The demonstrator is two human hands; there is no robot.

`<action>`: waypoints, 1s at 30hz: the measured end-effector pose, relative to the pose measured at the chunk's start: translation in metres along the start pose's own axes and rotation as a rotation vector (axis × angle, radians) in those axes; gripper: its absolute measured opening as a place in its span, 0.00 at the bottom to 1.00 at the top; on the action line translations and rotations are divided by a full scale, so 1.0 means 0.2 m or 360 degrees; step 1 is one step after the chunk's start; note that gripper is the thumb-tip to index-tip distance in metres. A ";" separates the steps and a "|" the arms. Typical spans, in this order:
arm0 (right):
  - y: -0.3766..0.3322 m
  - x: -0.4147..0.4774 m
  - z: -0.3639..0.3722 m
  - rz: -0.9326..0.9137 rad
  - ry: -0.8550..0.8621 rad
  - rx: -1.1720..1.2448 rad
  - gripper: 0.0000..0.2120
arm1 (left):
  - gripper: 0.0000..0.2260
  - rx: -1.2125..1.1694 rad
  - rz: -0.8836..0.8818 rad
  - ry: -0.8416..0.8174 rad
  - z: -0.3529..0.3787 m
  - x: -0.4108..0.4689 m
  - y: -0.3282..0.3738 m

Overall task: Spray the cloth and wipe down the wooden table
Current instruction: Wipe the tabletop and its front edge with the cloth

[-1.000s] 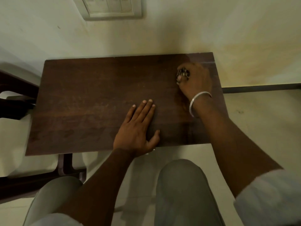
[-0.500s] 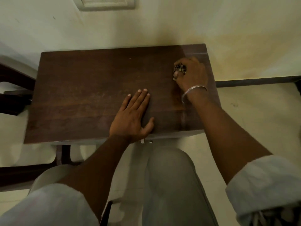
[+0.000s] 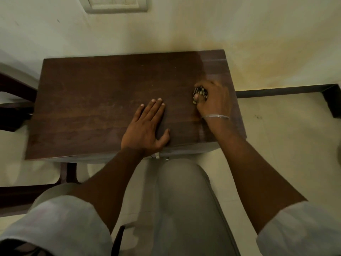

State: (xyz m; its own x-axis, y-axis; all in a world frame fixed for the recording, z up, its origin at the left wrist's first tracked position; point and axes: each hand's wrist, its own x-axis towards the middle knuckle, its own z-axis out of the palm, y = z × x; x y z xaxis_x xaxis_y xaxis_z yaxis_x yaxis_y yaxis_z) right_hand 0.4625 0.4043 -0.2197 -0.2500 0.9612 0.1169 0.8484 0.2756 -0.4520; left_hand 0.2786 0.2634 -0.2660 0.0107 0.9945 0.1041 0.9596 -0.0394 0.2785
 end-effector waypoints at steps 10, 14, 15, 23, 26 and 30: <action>0.01 -0.22 -0.02 0.0044 -0.0035 0.0028 0.17 | 0.36 -0.0001 -0.0005 -0.0007 0.00 0.00 0.01; 0.01 -0.26 -0.05 0.0051 -0.0059 0.0076 0.18 | 0.36 0.0009 -0.0012 -0.0046 -0.01 0.00 0.01; 0.02 -0.33 -0.06 0.0040 -0.0079 0.0080 0.18 | 0.36 0.0015 -0.0010 -0.0050 -0.02 0.00 0.01; 0.06 -0.38 -0.07 0.0014 -0.0126 0.0128 0.18 | 0.35 0.0066 0.0001 -0.0072 -0.02 -0.02 0.03; 0.05 -0.37 -0.09 0.0007 -0.0115 0.0130 0.18 | 0.35 0.0129 0.0013 -0.0084 -0.03 -0.01 0.04; 0.11 -0.54 -0.11 0.0024 -0.0111 0.0100 0.18 | 0.36 0.0138 -0.0045 -0.0136 0.00 0.00 0.11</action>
State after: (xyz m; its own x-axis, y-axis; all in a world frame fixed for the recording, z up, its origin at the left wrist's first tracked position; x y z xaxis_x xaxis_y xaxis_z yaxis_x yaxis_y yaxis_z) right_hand 0.5197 0.3066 -0.2224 -0.2710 0.9613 0.0489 0.8219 0.2576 -0.5080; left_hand 0.3007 0.2617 -0.2606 0.0036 0.9999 0.0149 0.9806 -0.0064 0.1959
